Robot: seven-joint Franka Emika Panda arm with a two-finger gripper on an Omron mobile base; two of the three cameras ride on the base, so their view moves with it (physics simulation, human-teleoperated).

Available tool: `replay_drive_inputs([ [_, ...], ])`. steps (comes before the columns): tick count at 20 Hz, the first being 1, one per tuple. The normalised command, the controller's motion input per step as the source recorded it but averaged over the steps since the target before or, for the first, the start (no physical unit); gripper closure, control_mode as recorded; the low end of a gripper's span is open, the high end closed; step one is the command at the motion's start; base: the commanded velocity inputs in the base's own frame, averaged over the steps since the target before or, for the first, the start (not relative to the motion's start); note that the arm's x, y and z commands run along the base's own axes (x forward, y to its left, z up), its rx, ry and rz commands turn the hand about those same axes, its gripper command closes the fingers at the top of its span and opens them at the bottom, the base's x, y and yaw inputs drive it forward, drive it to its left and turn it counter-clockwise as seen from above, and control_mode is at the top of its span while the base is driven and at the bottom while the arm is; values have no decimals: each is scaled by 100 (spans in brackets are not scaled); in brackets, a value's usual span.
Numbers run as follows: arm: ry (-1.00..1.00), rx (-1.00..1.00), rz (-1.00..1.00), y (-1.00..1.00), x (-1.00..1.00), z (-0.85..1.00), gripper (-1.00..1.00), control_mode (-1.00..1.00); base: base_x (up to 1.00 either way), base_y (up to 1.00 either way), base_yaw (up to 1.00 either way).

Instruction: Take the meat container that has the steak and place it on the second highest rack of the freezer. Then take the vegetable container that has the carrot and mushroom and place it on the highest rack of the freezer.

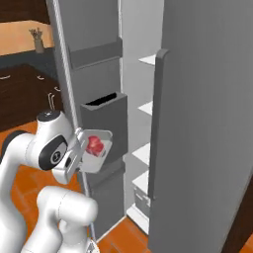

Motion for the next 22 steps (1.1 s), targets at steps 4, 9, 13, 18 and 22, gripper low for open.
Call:
replay_drive_inputs([
  [4, 0, 0, 0, 0, 0, 0, 100, 100, 32, -35, 37],
  [9, 0, 0, 0, 0, 0, 0, 100, 100, 0, -42, -1],
  [13, 0, 0, 0, 0, 0, 0, 100, 100, -5, -1, -4],
  [18, 0, 0, 0, 0, 0, 0, 100, 100, -19, -15, -15],
  [22, 0, 0, 0, 0, 0, 0, 100, 100, -36, -26, -24],
])
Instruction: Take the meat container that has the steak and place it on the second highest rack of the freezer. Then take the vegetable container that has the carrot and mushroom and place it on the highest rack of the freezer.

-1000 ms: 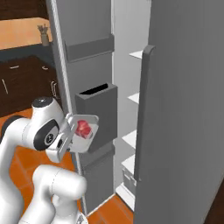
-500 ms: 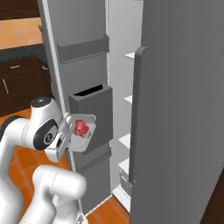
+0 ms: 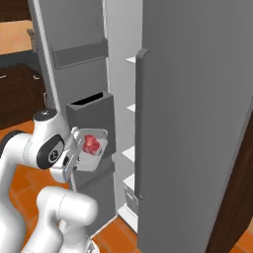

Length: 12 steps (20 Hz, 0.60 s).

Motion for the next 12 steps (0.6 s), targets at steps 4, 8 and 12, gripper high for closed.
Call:
replay_drive_inputs([
  [4, 0, 0, 0, 0, 0, 0, 100, 100, 13, -10, -16],
  [8, 0, 0, 0, 0, 0, 0, 100, 100, 71, 0, 0],
  [12, 0, 0, 0, 0, 0, 0, 100, 100, 56, 0, 0],
])
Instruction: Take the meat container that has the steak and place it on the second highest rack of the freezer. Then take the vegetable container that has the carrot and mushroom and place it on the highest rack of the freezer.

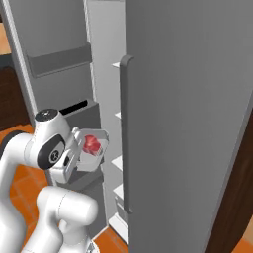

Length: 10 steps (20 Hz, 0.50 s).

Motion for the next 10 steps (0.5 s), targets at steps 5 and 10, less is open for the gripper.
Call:
replay_drive_inputs([
  [5, 0, 0, 0, 0, 0, 0, 100, 100, 24, 17, 1],
  [10, 0, 0, 0, 0, 0, 0, 100, 100, 44, 5, 0],
])
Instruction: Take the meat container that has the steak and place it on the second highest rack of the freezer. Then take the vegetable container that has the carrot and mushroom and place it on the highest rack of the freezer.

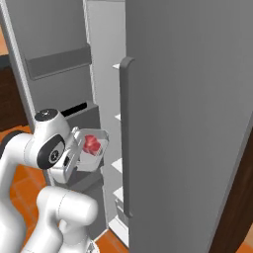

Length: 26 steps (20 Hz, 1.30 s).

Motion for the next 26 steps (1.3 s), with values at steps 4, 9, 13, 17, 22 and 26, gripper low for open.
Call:
replay_drive_inputs([
  [4, 0, 0, 0, 0, 0, 0, 100, 100, 51, 17, 2],
  [9, 0, 0, 0, 0, 0, 0, 100, 100, 50, 10, 1],
  [13, 0, 0, 0, 0, 0, 0, 100, 100, 59, 2, 0],
  [17, 0, 0, 0, 0, 0, 0, 100, 100, 60, 0, 0],
  [22, 0, 0, 0, 0, 0, 0, 100, 100, 3, 10, 0],
  [26, 0, 0, 0, 0, 0, 0, 100, 100, 0, 0, 0],
])
